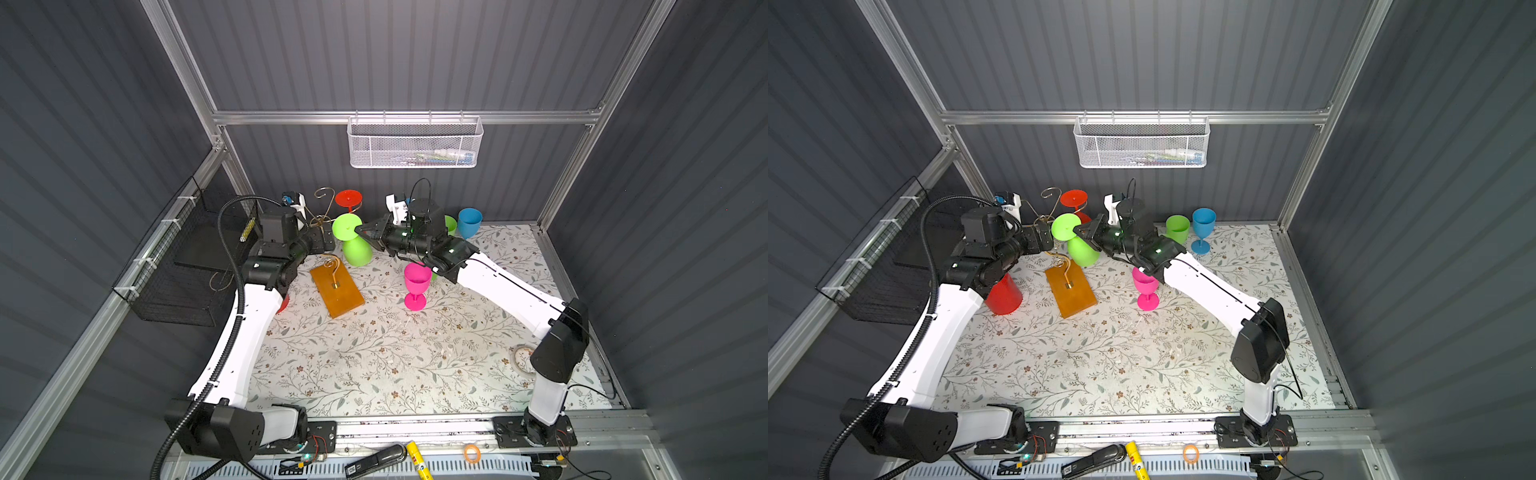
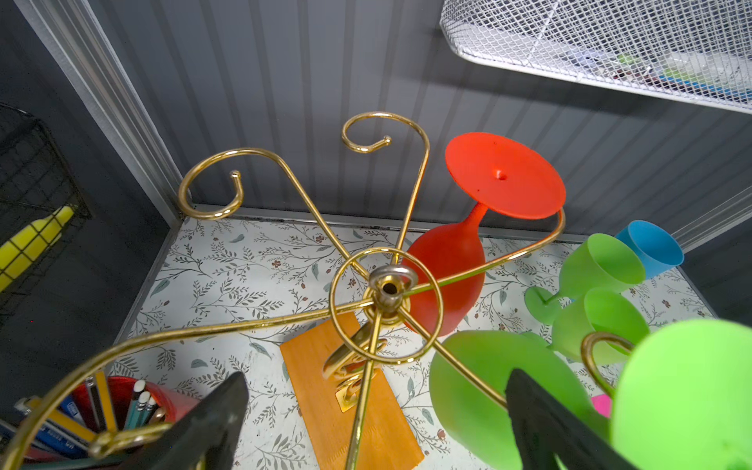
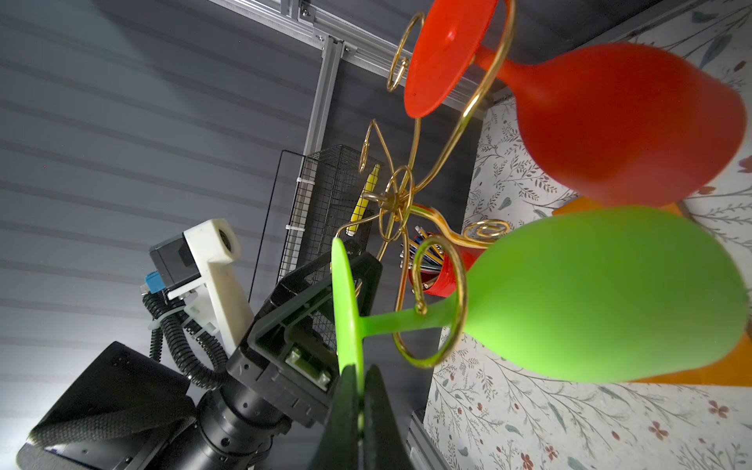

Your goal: Take the wine glass off the wine glass rack

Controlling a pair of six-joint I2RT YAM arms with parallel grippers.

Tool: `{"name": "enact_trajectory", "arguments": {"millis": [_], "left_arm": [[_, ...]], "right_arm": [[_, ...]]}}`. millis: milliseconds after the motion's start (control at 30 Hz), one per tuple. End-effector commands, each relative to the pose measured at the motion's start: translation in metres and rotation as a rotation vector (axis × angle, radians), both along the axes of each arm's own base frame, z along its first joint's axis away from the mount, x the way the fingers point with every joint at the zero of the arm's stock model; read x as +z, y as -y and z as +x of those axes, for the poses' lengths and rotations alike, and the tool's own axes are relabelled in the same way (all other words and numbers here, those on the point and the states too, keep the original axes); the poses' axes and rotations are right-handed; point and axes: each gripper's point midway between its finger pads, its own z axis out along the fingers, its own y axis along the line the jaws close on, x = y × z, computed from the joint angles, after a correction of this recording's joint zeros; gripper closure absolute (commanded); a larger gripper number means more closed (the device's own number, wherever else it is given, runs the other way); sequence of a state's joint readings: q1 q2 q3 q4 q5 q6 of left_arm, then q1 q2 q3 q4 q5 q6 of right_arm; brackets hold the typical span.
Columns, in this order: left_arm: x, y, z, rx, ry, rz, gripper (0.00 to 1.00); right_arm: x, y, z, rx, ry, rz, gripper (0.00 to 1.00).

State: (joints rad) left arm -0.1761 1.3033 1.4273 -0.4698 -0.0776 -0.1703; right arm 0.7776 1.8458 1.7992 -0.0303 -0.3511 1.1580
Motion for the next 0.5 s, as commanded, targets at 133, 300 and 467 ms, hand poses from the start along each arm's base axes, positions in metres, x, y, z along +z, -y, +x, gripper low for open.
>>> {"name": "enact_trajectory", "arguments": {"millis": [133,300,467], "left_arm": [[0.0106,-0.0007,-0.0055,-0.007,0.031,-0.006,0.02],[0.0105,0.0000,-0.0050,-0.011,0.029,-0.009,0.02],[0.0104,0.0014,-0.0039,-0.016,0.028,-0.014,0.02]], "right_arm": [[0.0225,0.0130,-0.0101,0.000,0.062,0.025,1.00],[0.0225,0.0121,-0.0145,0.018,0.056,0.032,1.00],[0.0194,0.0062,-0.0158,0.035,0.041,0.041,1.00]]}}
